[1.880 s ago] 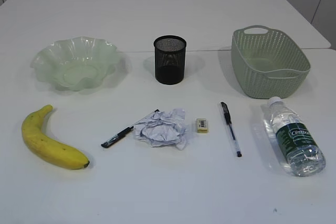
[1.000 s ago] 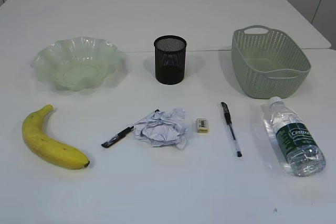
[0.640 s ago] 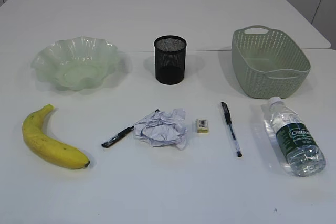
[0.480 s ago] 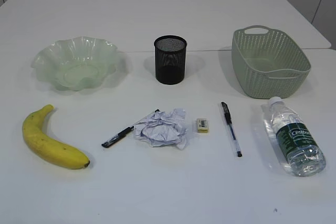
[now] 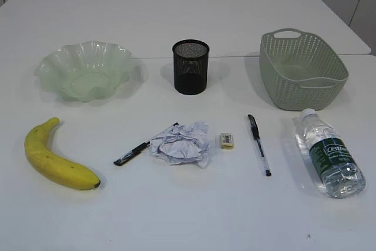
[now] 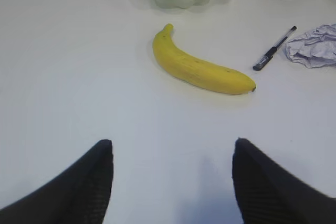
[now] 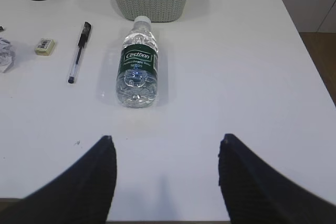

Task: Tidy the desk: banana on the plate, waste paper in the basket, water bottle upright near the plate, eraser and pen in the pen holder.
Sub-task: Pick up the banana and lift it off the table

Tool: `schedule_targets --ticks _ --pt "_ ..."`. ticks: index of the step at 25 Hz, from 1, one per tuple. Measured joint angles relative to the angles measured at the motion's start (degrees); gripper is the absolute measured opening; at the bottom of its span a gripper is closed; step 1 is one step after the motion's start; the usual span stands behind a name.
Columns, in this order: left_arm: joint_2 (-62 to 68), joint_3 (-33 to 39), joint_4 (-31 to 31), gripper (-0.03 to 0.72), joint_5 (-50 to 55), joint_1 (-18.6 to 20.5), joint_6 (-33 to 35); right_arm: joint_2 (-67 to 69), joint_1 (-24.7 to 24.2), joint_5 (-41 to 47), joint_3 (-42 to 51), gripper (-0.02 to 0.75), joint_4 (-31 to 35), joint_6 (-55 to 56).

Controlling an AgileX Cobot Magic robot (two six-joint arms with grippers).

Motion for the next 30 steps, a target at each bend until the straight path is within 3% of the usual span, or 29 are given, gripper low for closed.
schedule_targets --ticks 9,16,22,30 --pt "0.0 0.0 -1.47 0.495 -0.54 0.0 0.0 0.0 0.0 -0.91 -0.61 0.463 0.0 0.0" --pt "1.22 -0.68 -2.98 0.493 -9.15 0.0 0.0 7.19 0.0 -13.32 -2.2 0.461 1.36 0.0" --pt "10.07 -3.93 -3.03 0.492 -11.86 0.0 0.0 19.43 0.0 -20.95 -5.36 0.431 1.97 0.0" --pt "30.6 -15.16 -3.03 0.491 -13.94 0.0 0.0 30.64 0.0 -27.17 -11.46 0.43 2.18 -0.14"
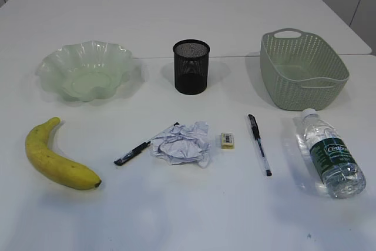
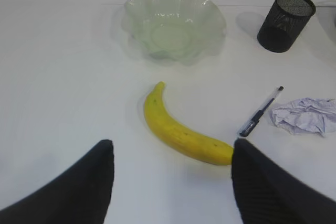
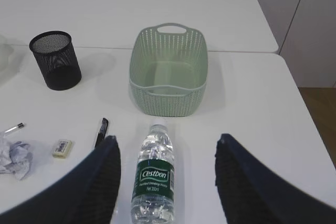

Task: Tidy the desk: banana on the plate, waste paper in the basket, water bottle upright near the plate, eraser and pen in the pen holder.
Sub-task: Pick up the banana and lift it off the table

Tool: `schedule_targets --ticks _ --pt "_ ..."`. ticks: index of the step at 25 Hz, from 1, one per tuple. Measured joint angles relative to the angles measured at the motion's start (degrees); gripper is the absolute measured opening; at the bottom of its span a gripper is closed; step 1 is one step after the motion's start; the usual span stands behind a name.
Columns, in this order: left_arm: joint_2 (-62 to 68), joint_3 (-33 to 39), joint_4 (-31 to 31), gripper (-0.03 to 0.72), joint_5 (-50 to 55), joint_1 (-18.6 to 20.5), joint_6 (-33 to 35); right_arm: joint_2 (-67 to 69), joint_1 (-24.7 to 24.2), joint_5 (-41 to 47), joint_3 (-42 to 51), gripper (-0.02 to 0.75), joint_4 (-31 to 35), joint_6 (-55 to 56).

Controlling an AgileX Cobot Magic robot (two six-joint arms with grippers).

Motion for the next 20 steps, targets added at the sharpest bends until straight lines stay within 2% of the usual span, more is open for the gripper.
schedule_targets --ticks 8,15,20 --pt "21.93 -10.51 -3.44 0.485 -0.11 0.0 -0.56 3.09 0.0 -2.23 -1.47 0.428 0.0 -0.36" --pt "34.56 -11.95 -3.95 0.484 -1.76 0.0 -4.48 4.75 0.0 -1.73 -1.47 0.428 0.39 -0.36" --pt "41.91 -12.09 -4.08 0.484 -4.92 0.0 -8.76 10.29 0.0 2.79 -3.06 0.425 3.77 -0.36"
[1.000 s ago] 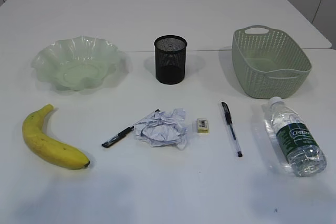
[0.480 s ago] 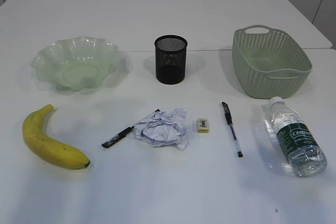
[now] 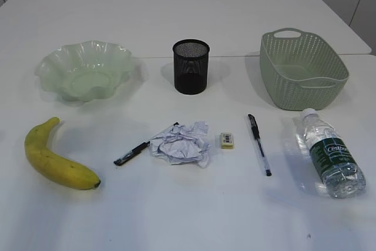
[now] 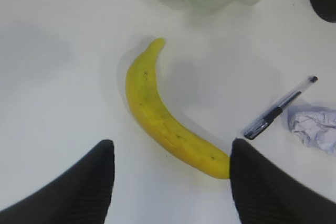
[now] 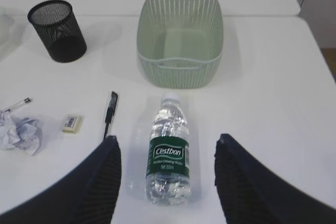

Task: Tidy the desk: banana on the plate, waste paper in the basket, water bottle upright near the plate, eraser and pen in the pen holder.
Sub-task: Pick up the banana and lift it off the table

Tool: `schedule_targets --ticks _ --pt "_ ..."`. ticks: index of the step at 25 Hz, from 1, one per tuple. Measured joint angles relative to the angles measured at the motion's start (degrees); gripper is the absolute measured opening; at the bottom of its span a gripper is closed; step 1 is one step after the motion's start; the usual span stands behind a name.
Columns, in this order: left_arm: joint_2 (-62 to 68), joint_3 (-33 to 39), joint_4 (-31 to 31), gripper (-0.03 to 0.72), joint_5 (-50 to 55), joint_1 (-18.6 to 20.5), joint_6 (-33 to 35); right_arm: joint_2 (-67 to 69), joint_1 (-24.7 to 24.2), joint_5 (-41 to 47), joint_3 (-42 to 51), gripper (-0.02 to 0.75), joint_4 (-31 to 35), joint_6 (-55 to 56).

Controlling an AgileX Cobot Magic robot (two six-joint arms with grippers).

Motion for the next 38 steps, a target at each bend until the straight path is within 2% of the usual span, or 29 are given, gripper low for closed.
schedule_targets --ticks 7,14,19,27,35,38 --pt "9.42 -0.26 -2.63 0.484 -2.73 0.0 -2.56 9.53 0.0 3.54 -4.28 0.424 3.87 0.0" --pt "18.81 -3.85 -5.49 0.481 -4.27 0.0 -3.11 15.36 0.0 3.67 -6.04 0.424 7.13 0.0" --pt "23.91 -5.82 -5.3 0.48 -5.87 -2.02 -4.2 16.33 0.0 3.75 -6.04 0.424 7.31 -0.44" --pt "27.21 -5.82 4.09 0.48 -6.07 -4.66 -16.84 16.33 0.0 3.75 -6.04 0.424 7.31 -0.66" --pt "28.8 -5.82 6.39 0.479 -5.71 -4.92 -29.1 16.33 0.0 3.56 -6.04 0.424 7.35 -0.77" --pt "29.6 -5.82 7.09 0.478 -5.73 -4.92 -30.95 16.33 0.0 3.44 -6.04 0.424 7.35 -0.77"
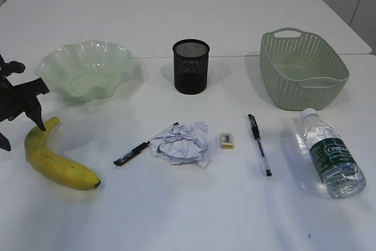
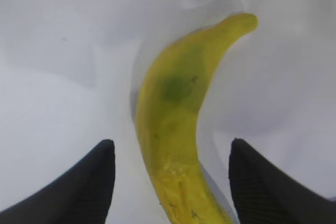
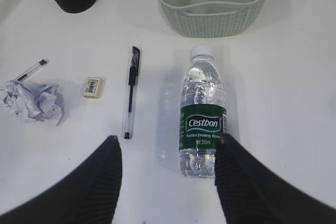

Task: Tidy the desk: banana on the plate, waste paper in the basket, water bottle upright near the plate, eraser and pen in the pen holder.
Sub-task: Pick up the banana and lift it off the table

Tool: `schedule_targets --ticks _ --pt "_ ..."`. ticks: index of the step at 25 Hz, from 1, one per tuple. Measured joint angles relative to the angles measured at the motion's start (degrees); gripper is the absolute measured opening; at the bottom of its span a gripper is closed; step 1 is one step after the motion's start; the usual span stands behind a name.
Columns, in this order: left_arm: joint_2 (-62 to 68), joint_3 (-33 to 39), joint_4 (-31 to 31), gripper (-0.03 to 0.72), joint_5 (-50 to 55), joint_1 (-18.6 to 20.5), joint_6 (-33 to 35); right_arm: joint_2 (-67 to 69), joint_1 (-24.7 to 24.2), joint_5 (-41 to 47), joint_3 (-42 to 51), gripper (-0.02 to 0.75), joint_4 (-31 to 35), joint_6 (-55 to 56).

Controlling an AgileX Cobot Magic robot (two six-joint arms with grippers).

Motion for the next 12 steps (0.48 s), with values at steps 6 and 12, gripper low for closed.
schedule_targets --ticks 6,12 --pt "1.74 0.0 1.19 0.477 0.0 0.0 -0.6 0.0 0.0 -0.12 0.0 0.424 0.0 0.0" --pt "3.86 -0.03 3.21 0.476 -0.3 -1.58 -0.72 0.0 0.0 -1.09 0.0 0.424 0.0 -0.1"
